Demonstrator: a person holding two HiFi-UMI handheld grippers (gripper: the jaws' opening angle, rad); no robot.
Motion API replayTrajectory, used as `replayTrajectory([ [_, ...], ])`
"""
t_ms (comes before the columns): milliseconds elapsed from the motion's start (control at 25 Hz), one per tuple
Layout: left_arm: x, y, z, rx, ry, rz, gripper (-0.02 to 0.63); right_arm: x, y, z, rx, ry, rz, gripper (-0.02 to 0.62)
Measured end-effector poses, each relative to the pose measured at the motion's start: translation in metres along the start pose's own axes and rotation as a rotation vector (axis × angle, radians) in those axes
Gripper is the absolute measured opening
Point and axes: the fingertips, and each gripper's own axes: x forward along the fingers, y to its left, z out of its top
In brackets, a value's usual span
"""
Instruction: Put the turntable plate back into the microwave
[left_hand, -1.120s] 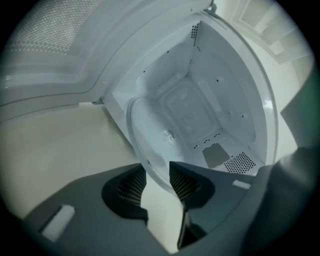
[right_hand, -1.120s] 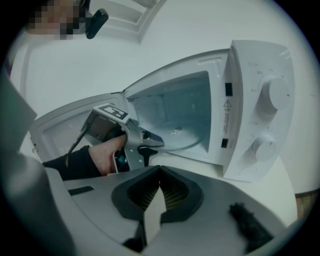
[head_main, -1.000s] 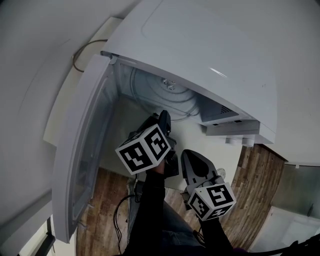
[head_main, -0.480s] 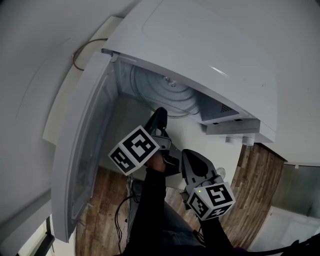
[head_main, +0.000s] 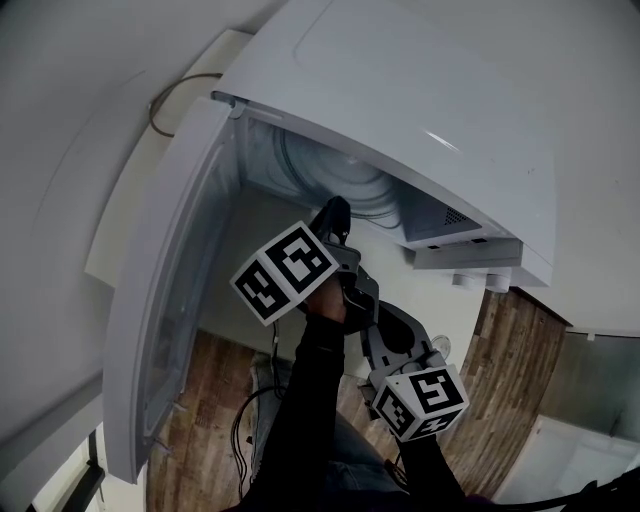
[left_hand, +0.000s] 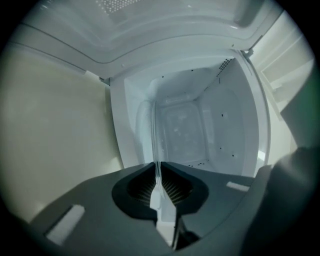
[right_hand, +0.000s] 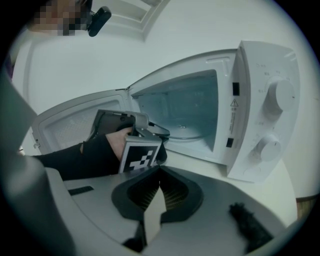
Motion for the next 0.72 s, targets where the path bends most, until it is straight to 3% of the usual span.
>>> replayTrajectory([
  [240,0.0087,0.0005,-0.0029,0.059,0.046,0.051,0.048,-0.0015,-0.0056,-0.0003,0.008,-0.001,-0.01,0.008],
  [440,0.0068,-0.0011,-0.0062,0.217,0.104,0.153,0.075,-0.0005,-0.0046,0.0013,0.012,-0.006,-0.007,0.008],
  [720,0.0033,-0.0026,-0.0069,0.434,0.082,0.268,0.106,-0.0021,-0.0054,0.0013,0.014,-0.006,-0.01,0.008],
])
